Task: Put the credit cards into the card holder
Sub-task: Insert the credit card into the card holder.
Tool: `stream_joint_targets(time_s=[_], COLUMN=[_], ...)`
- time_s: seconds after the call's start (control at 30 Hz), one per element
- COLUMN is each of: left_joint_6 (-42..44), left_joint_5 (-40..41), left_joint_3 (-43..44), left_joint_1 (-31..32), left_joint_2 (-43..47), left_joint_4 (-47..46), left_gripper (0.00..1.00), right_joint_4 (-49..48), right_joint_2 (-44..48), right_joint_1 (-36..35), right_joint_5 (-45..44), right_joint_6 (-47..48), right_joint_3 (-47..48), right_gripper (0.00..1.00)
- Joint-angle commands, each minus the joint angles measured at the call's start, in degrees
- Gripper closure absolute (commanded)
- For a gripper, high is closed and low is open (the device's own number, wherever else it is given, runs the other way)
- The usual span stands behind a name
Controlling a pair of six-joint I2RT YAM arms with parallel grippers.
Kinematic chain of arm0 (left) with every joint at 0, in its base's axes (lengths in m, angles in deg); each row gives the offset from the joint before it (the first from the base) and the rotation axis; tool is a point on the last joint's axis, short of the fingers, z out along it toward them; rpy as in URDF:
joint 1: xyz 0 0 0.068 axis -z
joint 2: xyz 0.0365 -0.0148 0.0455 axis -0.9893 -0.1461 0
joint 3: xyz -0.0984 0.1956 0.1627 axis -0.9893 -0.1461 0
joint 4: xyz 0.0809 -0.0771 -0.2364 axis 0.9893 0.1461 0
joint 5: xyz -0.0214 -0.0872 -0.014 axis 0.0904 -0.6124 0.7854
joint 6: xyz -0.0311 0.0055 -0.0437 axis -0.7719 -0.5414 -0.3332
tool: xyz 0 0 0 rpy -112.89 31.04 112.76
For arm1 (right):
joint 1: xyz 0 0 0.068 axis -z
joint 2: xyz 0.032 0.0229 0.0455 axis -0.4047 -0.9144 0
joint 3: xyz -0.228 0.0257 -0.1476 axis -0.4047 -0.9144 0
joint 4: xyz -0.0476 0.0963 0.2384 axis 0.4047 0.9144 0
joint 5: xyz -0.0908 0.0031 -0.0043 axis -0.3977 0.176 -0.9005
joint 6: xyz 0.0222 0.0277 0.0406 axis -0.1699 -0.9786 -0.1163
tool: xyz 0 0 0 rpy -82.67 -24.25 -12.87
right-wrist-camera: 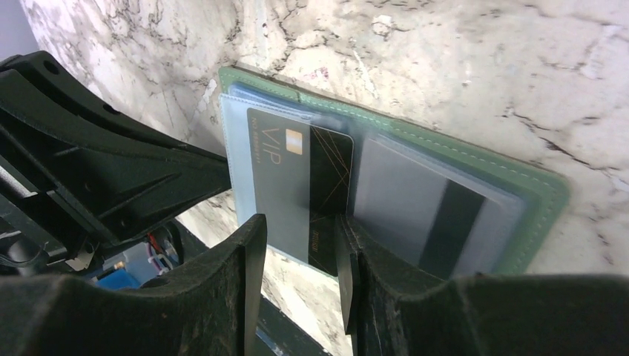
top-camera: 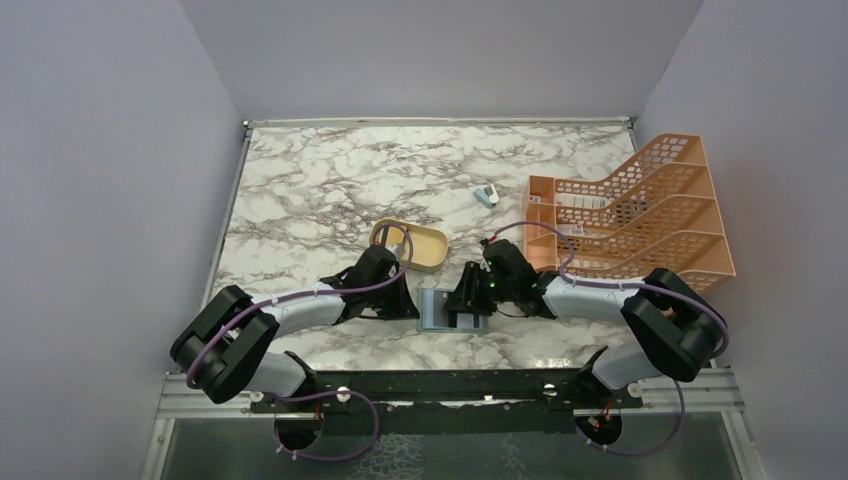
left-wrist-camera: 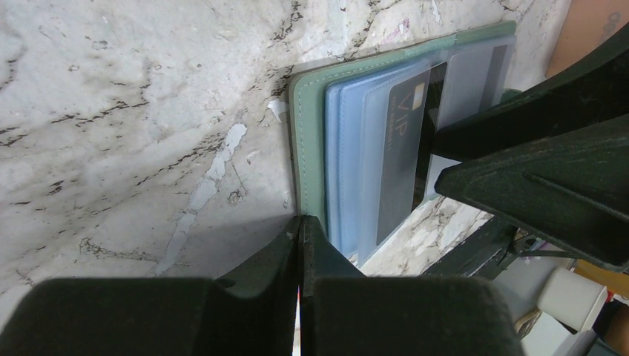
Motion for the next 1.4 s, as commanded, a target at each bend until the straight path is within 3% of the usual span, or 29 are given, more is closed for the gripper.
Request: stream_joint_targets(time_s=[0.0, 0.53, 0.7, 0.93, 1.2, 1.37], left_joint_6=[0.1, 0.0, 0.3, 1.1, 2.6, 2.6], left_joint_5=[2.1, 2.3, 3.0, 3.8, 8.8, 8.8], left_joint_3=[0.8, 1.1, 1.7, 4.1, 5.7, 5.9], left_joint_1=[0.8, 1.3, 1.4, 1.4, 1.3, 1.4], left_joint_2=[-0.4, -0.5, 1.1, 3.6, 6.6, 6.0], left_joint_4=[2.5, 2.4, 3.7, 6.5, 10.5, 10.5], left_gripper=[0.94, 0.94, 0.91, 0.78, 0.55, 0.49], right_joint_4=[-3.1, -6.4, 6.2, 26.5, 40.5, 43.3], right_joint_2=[-2.2, -1.2, 2.8, 10.4, 14.0, 14.2], right_joint_1=[-1.2, -2.3, -2.3, -2.3, -2.3, -2.3], right_joint_5=[2.7, 6.2, 1.7, -7.0, -16.5, -21.2], right_joint_6=[1.0, 3.2, 6.8, 10.2, 12.6, 14.0], right_joint_3=[1.5, 1.5, 5.7, 10.2, 13.8, 14.6], right_gripper=[0.60, 0.71, 0.65, 0.58, 0.49, 0.43])
